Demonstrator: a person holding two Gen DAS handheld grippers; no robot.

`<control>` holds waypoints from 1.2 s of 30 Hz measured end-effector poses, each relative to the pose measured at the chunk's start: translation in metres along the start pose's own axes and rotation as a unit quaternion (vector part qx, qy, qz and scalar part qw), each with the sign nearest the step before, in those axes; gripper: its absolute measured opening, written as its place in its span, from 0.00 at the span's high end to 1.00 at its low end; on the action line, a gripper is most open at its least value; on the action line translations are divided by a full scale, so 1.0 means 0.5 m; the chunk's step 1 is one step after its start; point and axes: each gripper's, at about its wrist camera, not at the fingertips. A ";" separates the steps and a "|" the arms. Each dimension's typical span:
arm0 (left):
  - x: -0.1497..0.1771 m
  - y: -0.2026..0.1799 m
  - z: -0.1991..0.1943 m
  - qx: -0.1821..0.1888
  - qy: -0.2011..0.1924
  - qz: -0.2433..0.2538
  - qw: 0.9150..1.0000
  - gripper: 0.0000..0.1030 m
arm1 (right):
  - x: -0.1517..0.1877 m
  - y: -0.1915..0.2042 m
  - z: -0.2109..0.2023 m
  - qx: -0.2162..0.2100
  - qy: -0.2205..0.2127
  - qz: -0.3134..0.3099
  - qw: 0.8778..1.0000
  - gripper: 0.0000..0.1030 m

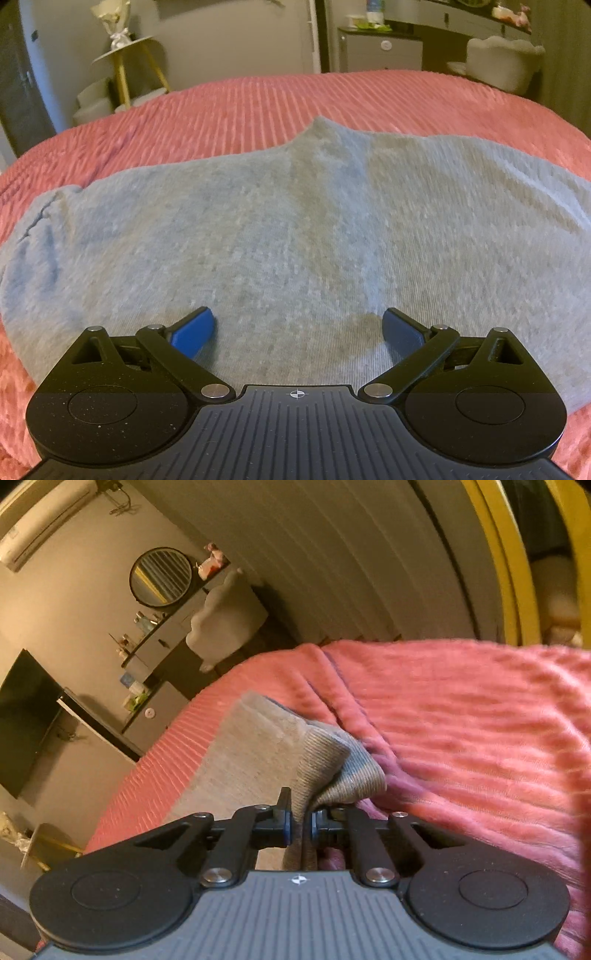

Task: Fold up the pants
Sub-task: 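Lift the grasped edge with the right tool while the left tool approaches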

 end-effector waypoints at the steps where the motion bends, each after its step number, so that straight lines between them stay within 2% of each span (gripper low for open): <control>1: -0.001 0.004 -0.005 0.002 -0.003 -0.005 1.000 0.02 | 0.000 0.013 -0.015 -0.024 -0.010 0.001 1.000 0.91; 2: -0.002 0.007 -0.009 0.005 -0.007 -0.009 1.000 0.02 | 0.003 0.026 -0.022 -0.034 -0.019 -0.012 0.999 0.91; 5: -0.006 0.012 -0.020 0.007 -0.016 -0.014 1.000 0.02 | 0.019 0.099 -0.008 0.036 -0.018 -0.114 0.993 0.91; 7: -0.007 0.015 -0.028 0.010 -0.022 -0.016 1.000 0.02 | 0.031 0.149 -0.007 0.051 -0.017 -0.155 0.986 0.91; 8: -0.007 0.018 -0.032 0.011 -0.025 -0.018 0.999 0.02 | 0.039 0.181 -0.013 0.049 -0.023 -0.175 0.983 0.92; 10: -0.010 0.026 -0.041 0.011 -0.031 -0.025 0.999 0.02 | 0.060 0.261 -0.034 0.015 -0.033 -0.217 0.976 0.92; 12: -0.012 0.036 -0.049 0.011 -0.036 -0.036 0.999 0.02 | 0.112 0.358 -0.057 -0.028 -0.034 -0.279 0.959 0.92; 15: -0.013 0.052 -0.067 0.004 -0.046 -0.049 0.998 0.02 | 0.241 0.480 -0.083 -0.106 0.005 -0.370 0.923 0.92; 16: -0.012 0.058 -0.074 0.003 -0.051 -0.053 0.997 0.02 | 0.297 0.509 -0.088 -0.131 0.030 -0.399 0.907 0.92; 18: -0.012 0.076 -0.090 0.001 -0.063 -0.067 0.996 0.02 | 0.428 0.545 -0.086 -0.170 0.085 -0.466 0.864 0.92; 19: -0.011 0.084 -0.096 0.002 -0.068 -0.074 0.995 0.02 | 0.490 0.550 -0.079 -0.182 0.116 -0.485 0.847 0.91; 20: -0.010 0.093 -0.100 0.006 -0.071 -0.082 0.994 0.02 | 0.550 0.548 -0.067 -0.187 0.153 -0.498 0.833 0.91; 22: -0.005 0.107 -0.103 0.016 -0.068 -0.096 0.993 0.02 | 0.664 0.531 -0.031 -0.172 0.226 -0.533 0.797 0.90; 23: -0.004 0.112 -0.102 0.023 -0.063 -0.101 0.993 0.02 | 0.705 0.518 -0.013 -0.151 0.249 -0.552 0.781 0.89; 24: -0.003 0.116 -0.099 0.033 -0.059 -0.106 0.992 0.02 | 0.731 0.514 -0.008 -0.133 0.241 -0.569 0.775 0.89; 26: -0.004 0.116 -0.092 0.057 -0.052 -0.109 0.991 0.02 | 0.728 0.526 -0.020 -0.137 0.229 -0.563 0.783 0.89; 28: -0.007 0.114 -0.083 0.075 -0.050 -0.111 0.990 0.02 | 0.707 0.520 -0.019 -0.141 0.239 -0.535 0.798 0.89; 30: -0.012 0.110 -0.071 0.094 -0.039 -0.118 0.988 0.02 | 0.695 0.513 -0.020 -0.140 0.250 -0.520 0.805 0.83; 31: -0.012 0.110 -0.066 0.102 -0.033 -0.121 0.987 0.02 | 0.696 0.522 -0.022 -0.144 0.254 -0.515 0.806 0.76; 32: -0.011 0.112 -0.062 0.109 -0.027 -0.123 0.986 0.02 | 0.693 0.520 -0.029 -0.158 0.263 -0.510 0.804 0.71; 34: -0.006 0.116 -0.058 0.115 -0.020 -0.126 0.985 0.02 | 0.679 0.520 -0.046 -0.188 0.264 -0.501 0.803 0.68; 35: -0.005 0.118 -0.059 0.115 -0.020 -0.128 0.985 0.02 | 0.667 0.518 -0.052 -0.197 0.260 -0.493 0.806 0.64; 36: -0.004 0.120 -0.061 0.117 -0.023 -0.130 0.984 0.02 | 0.652 0.518 -0.059 -0.204 0.257 -0.476 0.816 0.60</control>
Point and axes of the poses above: each gripper's, at about its wrist camera, not at the fingertips, and z roughly the way its jaws point, y to its left, x to its underside, and after that the axes turned 8 degrees about z, right-handed
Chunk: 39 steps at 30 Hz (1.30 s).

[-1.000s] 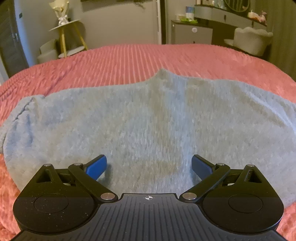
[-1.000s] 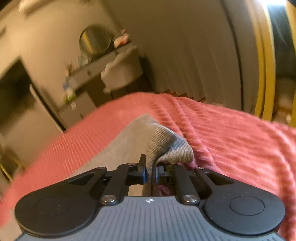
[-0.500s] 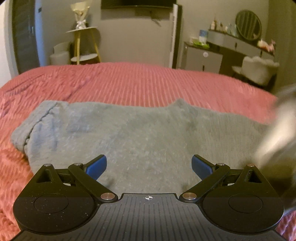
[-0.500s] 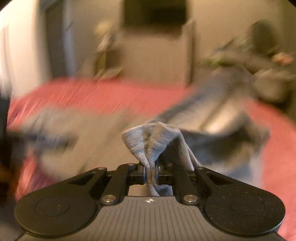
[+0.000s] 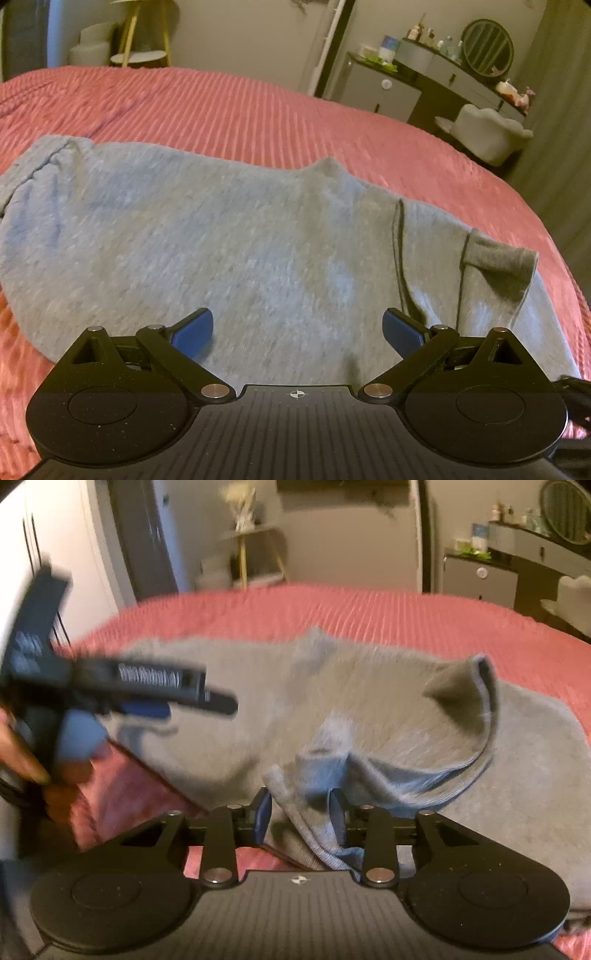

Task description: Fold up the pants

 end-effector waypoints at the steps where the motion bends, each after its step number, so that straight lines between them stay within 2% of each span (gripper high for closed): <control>1: 0.000 -0.001 -0.003 0.005 -0.006 -0.001 1.000 0.02 | -0.005 -0.015 -0.021 -0.003 -0.014 0.024 1.000 0.49; 2: 0.000 -0.004 -0.007 0.015 -0.014 0.001 1.000 0.02 | -0.005 -0.035 -0.040 -0.002 -0.035 0.056 0.998 0.39; 4: 0.000 -0.021 -0.015 0.042 -0.032 0.019 0.998 0.02 | -0.007 -0.085 -0.074 0.004 -0.078 0.135 0.988 0.33; 6: 0.004 -0.055 -0.019 0.071 -0.041 0.051 0.995 0.02 | -0.001 -0.139 -0.100 0.002 -0.121 0.224 0.967 0.27; 8: 0.008 -0.093 -0.021 0.095 -0.048 0.089 0.990 0.02 | 0.014 -0.189 -0.111 0.009 -0.156 0.309 0.938 0.23; 10: 0.012 -0.142 -0.019 0.104 -0.053 0.141 0.983 0.02 | 0.026 -0.216 -0.114 0.023 -0.172 0.347 0.922 0.22; 13: 0.028 -0.192 -0.002 0.102 -0.051 0.194 0.974 0.05 | 0.039 -0.234 -0.103 0.051 -0.167 0.369 0.913 0.22; 15: 0.037 -0.206 0.022 0.107 -0.025 0.203 0.973 0.16 | 0.040 -0.241 -0.103 0.039 -0.168 0.376 0.911 0.22; 17: 0.046 -0.208 0.043 0.110 0.004 0.205 0.973 0.30 | 0.040 -0.237 -0.097 0.040 -0.168 0.368 0.914 0.20; 18: 0.050 -0.206 0.050 0.108 0.011 0.209 0.972 0.32 | 0.037 -0.235 -0.094 0.043 -0.166 0.364 0.915 0.20; 19: 0.051 -0.205 0.054 0.105 0.013 0.211 0.972 0.40 | 0.037 -0.234 -0.093 0.045 -0.166 0.361 0.916 0.20; 20: 0.053 -0.202 0.058 0.103 0.015 0.212 0.972 0.56 | 0.035 -0.232 -0.093 0.044 -0.165 0.359 0.917 0.20; 21: 0.053 -0.199 0.059 0.104 0.020 0.209 0.972 0.63 | 0.035 -0.234 -0.089 0.044 -0.164 0.360 0.917 0.20; 23: 0.051 -0.184 0.059 0.105 0.029 0.179 0.978 0.67 | 0.040 -0.236 -0.088 0.045 -0.161 0.360 0.918 0.19; 24: 0.051 -0.177 0.060 0.101 0.032 0.162 0.981 0.67 | 0.040 -0.235 -0.087 0.047 -0.159 0.360 0.918 0.19; 25: 0.052 -0.169 0.057 0.093 0.035 0.148 0.984 0.60 | 0.040 -0.233 -0.094 0.050 -0.160 0.359 0.918 0.19; 26: 0.051 -0.163 0.051 0.083 0.041 0.132 0.987 0.45 | 0.041 -0.234 -0.092 0.048 -0.160 0.359 0.918 0.19; 27: 0.047 -0.151 0.049 0.069 0.042 0.111 0.991 0.40 | 0.042 -0.236 -0.093 0.046 -0.161 0.363 0.917 0.19; 30: 0.026 -0.129 0.030 0.019 0.016 0.081 0.996 0.36 | 0.051 -0.249 -0.098 0.044 -0.166 0.383 0.908 0.17; 31: 0.015 -0.128 0.024 0.020 0.002 0.082 0.996 0.30 | 0.053 -0.254 -0.098 0.041 -0.168 0.391 0.904 0.17; 32: 0.004 -0.128 0.021 0.029 -0.005 0.083 0.996 0.21 | 0.056 -0.260 -0.097 0.039 -0.169 0.401 0.900 0.17; 34: -0.016 -0.132 0.024 0.065 -0.015 0.076 0.995 0.13 | 0.061 -0.272 -0.093 0.033 -0.167 0.416 0.893 0.17; 36: -0.041 -0.135 0.047 0.100 -0.003 0.061 0.993 0.13 | 0.065 -0.280 -0.089 0.028 -0.164 0.427 0.889 0.17; 39: -0.079 -0.136 0.101 0.145 0.029 0.012 0.989 0.15 | 0.070 -0.288 -0.088 0.021 -0.164 0.437 0.884 0.17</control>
Point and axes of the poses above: each gripper's, at about its wrist camera, not at the fingertips, and z roughly the way its jaws point, y to its left, x to its underside, and after that the axes turned 8 degrees about z, right-handed
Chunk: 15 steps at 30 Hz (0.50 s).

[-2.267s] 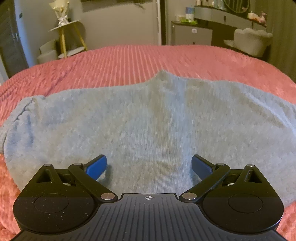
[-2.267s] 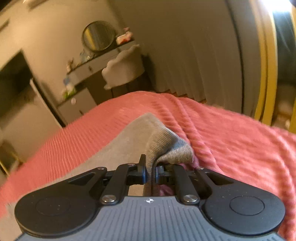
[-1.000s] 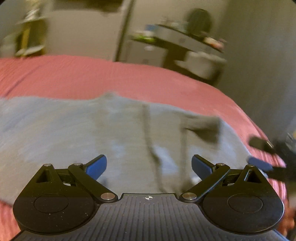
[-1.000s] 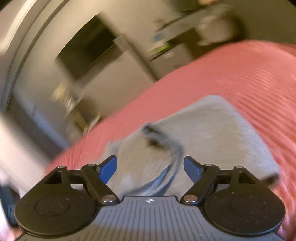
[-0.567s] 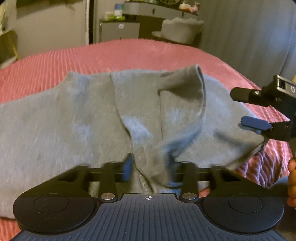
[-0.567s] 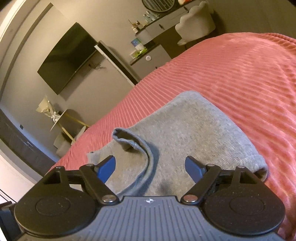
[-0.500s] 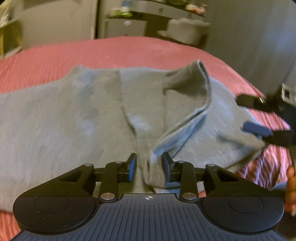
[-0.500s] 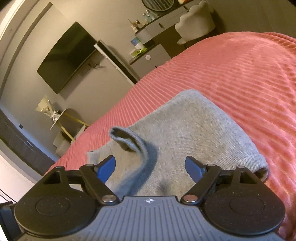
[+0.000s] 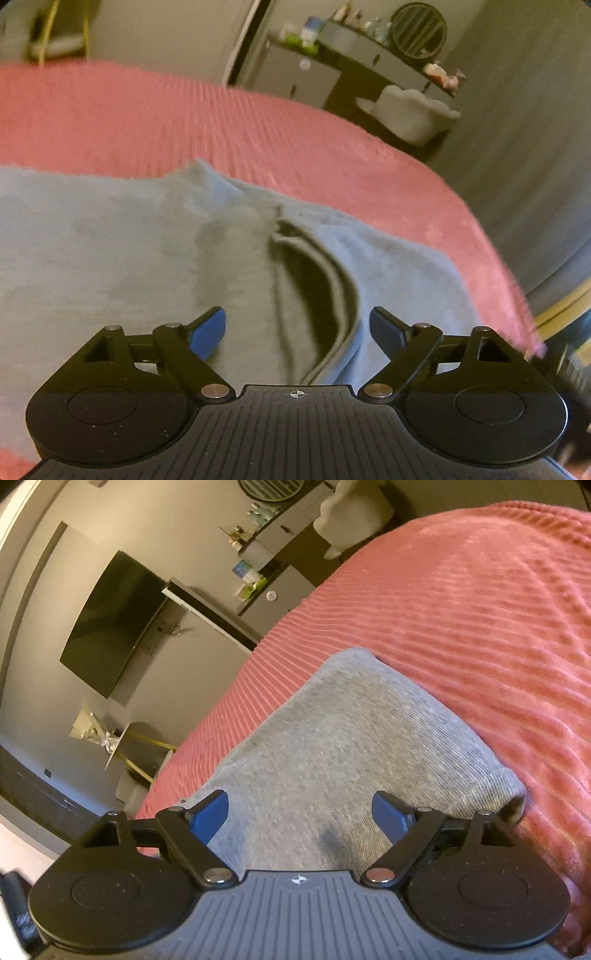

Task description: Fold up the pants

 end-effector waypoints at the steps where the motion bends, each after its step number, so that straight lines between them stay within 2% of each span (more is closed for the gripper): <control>1: -0.013 0.004 0.019 0.017 0.007 -0.016 1.000 0.16 | 0.002 -0.001 -0.002 -0.002 0.000 0.003 1.000 0.17; 3: -0.034 0.008 0.063 0.026 0.023 -0.031 0.999 0.25 | 0.001 -0.004 -0.004 -0.006 -0.001 0.009 1.000 0.17; 6: -0.051 -0.004 0.108 0.012 0.039 -0.011 0.999 0.45 | 0.001 -0.005 -0.006 -0.005 -0.006 0.008 1.000 0.17; 7: -0.054 -0.011 0.121 0.003 0.042 0.002 0.999 0.58 | 0.001 -0.002 -0.006 -0.001 -0.006 0.002 1.000 0.17; 8: -0.054 -0.017 0.128 -0.009 0.045 0.017 0.999 0.79 | 0.002 0.002 -0.006 0.005 -0.011 -0.008 1.000 0.17; 9: -0.055 -0.027 0.137 -0.027 0.049 0.037 0.998 0.84 | 0.003 0.007 -0.006 0.011 -0.017 -0.022 1.000 0.17; 12: -0.047 -0.051 0.134 -0.056 0.036 0.090 0.994 0.87 | 0.003 0.017 0.000 0.027 -0.026 -0.053 0.998 0.17; 15: -0.046 -0.070 0.126 -0.087 0.020 0.135 0.987 0.86 | -0.001 0.013 0.009 0.033 -0.020 -0.051 0.998 0.17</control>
Point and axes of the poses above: each gripper's, at about its wrist camera, not at the fingertips, and z roughly the way its jaws point, y to its left, x to its underside, and after that the axes turned 8 degrees about z, right-handed
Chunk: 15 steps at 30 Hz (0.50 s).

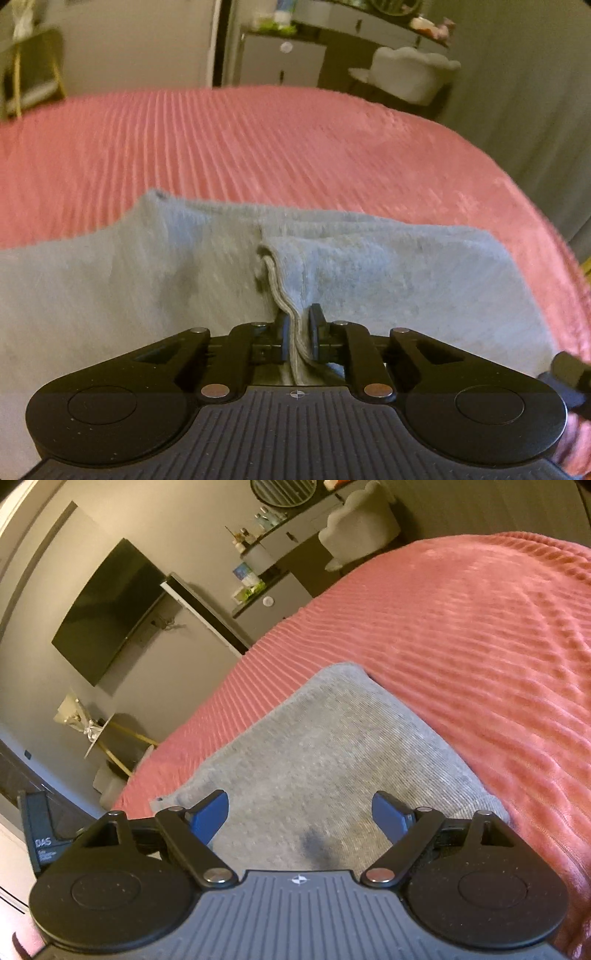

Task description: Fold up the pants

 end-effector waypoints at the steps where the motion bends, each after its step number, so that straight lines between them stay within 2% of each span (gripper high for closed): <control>1: 0.000 -0.001 -0.001 -0.016 -0.003 0.012 1.000 0.81 | 0.000 0.001 0.001 0.001 0.001 -0.002 1.000 0.17; 2: 0.003 -0.004 -0.001 -0.031 -0.004 0.021 0.999 0.75 | 0.001 0.003 0.002 0.003 0.002 -0.006 1.000 0.17; 3: 0.008 -0.006 0.001 -0.048 -0.005 0.030 0.998 0.75 | 0.002 0.006 0.002 0.005 0.003 -0.011 1.000 0.17; 5: 0.020 -0.004 -0.006 -0.090 -0.012 0.042 0.995 0.79 | 0.002 0.007 0.004 0.008 0.005 -0.017 1.000 0.17; 6: 0.025 0.000 -0.006 -0.121 -0.005 0.050 0.991 0.80 | 0.001 0.006 0.004 0.009 0.006 -0.017 1.000 0.17; 7: 0.027 0.009 -0.007 -0.133 0.006 0.054 0.990 0.79 | 0.002 0.005 0.004 0.010 0.005 -0.017 1.000 0.17; 8: 0.030 0.019 -0.011 -0.124 0.013 0.049 0.991 0.75 | 0.002 0.005 0.004 0.012 0.006 -0.016 1.000 0.17; 9: 0.038 0.032 -0.027 -0.098 0.014 0.029 0.995 0.72 | 0.002 0.004 0.004 0.012 0.006 -0.016 1.000 0.17; 11: 0.053 0.046 -0.057 -0.058 0.015 -0.009 0.998 0.47 | 0.003 0.005 0.005 0.013 0.007 -0.018 1.000 0.17; 13: 0.075 0.041 -0.085 -0.024 0.015 -0.035 0.999 0.33 | 0.005 0.006 0.006 0.016 0.007 -0.022 1.000 0.17; 15: 0.093 0.020 -0.096 -0.001 0.016 -0.031 0.999 0.30 | 0.006 0.009 0.007 0.020 0.008 -0.025 0.999 0.17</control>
Point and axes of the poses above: each gripper's, at about its wrist camera, not at the fingertips, and z roughly the way its jaws point, y to its left, x to its underside, and after that the axes turned 8 degrees about z, right-handed
